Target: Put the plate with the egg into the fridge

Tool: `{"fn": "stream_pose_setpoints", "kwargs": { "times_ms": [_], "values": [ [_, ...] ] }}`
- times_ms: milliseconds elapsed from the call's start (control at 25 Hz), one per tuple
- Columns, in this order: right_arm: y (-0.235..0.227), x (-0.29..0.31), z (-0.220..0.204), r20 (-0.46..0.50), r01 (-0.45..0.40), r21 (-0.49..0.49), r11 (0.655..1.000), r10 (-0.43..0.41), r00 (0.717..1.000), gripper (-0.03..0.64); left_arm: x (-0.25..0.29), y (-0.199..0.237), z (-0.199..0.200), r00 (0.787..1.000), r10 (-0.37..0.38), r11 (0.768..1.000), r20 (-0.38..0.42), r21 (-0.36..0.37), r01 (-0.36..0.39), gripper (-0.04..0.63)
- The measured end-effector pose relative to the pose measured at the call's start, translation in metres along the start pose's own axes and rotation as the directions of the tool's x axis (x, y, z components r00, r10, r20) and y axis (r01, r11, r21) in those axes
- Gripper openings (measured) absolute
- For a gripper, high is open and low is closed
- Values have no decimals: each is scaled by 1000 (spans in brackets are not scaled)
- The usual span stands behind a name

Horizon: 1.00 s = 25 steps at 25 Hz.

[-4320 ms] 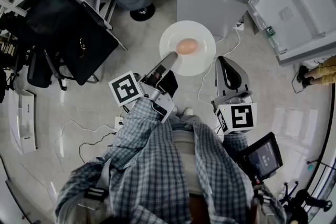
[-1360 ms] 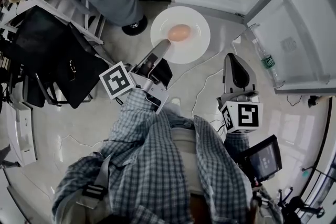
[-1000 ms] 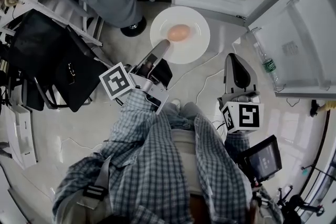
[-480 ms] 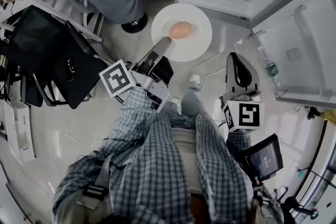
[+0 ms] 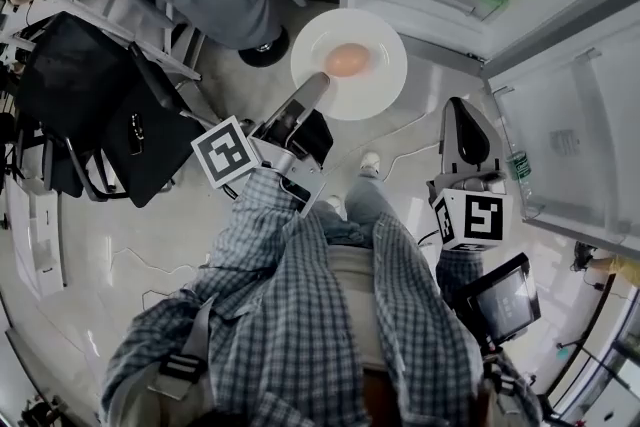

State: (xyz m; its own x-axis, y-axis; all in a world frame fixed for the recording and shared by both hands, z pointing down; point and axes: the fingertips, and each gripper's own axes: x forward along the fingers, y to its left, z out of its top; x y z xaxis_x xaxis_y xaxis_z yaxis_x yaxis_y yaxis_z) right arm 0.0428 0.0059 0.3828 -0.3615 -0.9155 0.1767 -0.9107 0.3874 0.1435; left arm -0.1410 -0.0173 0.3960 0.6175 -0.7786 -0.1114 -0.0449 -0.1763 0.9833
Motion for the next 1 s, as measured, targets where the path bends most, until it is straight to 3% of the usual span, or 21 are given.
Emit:
{"fn": "stream_pose_setpoints", "kwargs": {
  "times_ms": [320, 840, 1000],
  "values": [
    [-58, 49, 6, 31, -44, -23, 999, 45, 999, 8, 67, 5, 12, 997, -12, 1000, 71, -6, 13, 25],
    [-128, 101, 10, 87, -105, -128, 986, 117, 989, 8, 169, 13, 2, 997, -35, 999, 76, 40, 32, 25],
    [-134, 108, 26, 153, -92, -128, 987, 112, 982, 8, 188, 10, -1, 997, -45, 999, 57, 33, 43, 25]
  ]
}}
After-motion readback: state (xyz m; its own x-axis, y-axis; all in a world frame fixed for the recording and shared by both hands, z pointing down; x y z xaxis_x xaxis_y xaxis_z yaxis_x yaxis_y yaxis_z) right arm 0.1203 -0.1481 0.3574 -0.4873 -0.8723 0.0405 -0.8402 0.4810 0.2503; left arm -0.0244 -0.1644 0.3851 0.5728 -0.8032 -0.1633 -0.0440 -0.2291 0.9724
